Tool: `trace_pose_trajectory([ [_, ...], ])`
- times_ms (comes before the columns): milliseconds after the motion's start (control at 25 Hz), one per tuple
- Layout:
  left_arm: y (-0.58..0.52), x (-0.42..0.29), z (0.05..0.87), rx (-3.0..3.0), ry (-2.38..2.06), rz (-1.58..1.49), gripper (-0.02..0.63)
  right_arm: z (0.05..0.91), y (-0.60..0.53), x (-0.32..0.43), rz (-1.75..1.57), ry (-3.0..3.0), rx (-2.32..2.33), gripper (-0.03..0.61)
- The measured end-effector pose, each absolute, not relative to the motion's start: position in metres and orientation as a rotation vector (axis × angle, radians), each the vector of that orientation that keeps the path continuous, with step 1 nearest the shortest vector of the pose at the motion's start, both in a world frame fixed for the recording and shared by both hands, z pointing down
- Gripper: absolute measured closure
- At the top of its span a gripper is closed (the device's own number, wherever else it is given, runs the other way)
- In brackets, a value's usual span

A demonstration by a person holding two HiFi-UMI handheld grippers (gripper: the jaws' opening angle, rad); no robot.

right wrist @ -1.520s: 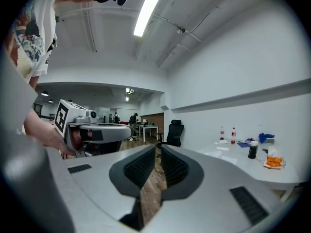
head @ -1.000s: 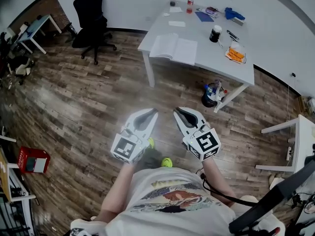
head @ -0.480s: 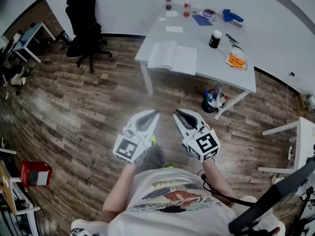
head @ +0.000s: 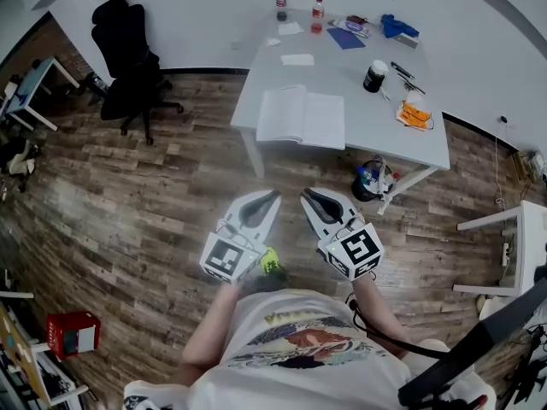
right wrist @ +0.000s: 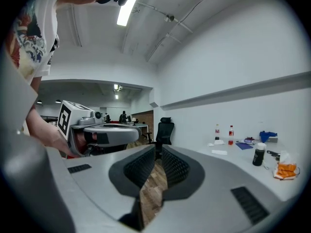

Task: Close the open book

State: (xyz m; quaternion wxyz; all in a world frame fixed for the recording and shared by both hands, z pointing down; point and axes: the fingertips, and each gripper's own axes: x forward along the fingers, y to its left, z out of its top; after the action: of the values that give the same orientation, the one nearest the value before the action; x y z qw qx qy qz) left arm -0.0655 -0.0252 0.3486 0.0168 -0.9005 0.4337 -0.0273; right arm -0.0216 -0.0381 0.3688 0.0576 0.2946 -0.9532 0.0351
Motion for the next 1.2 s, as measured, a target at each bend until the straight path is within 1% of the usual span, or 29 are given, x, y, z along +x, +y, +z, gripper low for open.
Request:
trace_pose_trajectory([
  [320, -0.093, -0.103, 0.359, -2.860, 1.241, -0.102, 0.600, 0.377, -0.103, -0.059, 0.109, -2.851, 0.978, 0.546],
  [600, -0.129, -0.124, 0.369, -2.892, 1.164, -0.118, 0.600, 0.386, -0.141, -0.079, 0.114, -2.816, 1.044, 0.546],
  [760, -0.139, -0.130, 0.377, -2.916, 1.184, -0.112, 0.600, 0.392, -0.152, -0.084, 0.113, -2.789, 1.039, 0.540],
  [920, -0.150, -0.132, 0.383, -2.931, 1.193, -0.105, 0.600, 0.397, -0.167, -0.087, 0.115, -2.772, 1.018, 0.503],
  [1200, -0.183, -0.131, 0.382, -2.909, 1.240, -0.095, 0.600, 0.401, -0.195, -0.093, 0.087, -2.781, 0.936, 0.503],
])
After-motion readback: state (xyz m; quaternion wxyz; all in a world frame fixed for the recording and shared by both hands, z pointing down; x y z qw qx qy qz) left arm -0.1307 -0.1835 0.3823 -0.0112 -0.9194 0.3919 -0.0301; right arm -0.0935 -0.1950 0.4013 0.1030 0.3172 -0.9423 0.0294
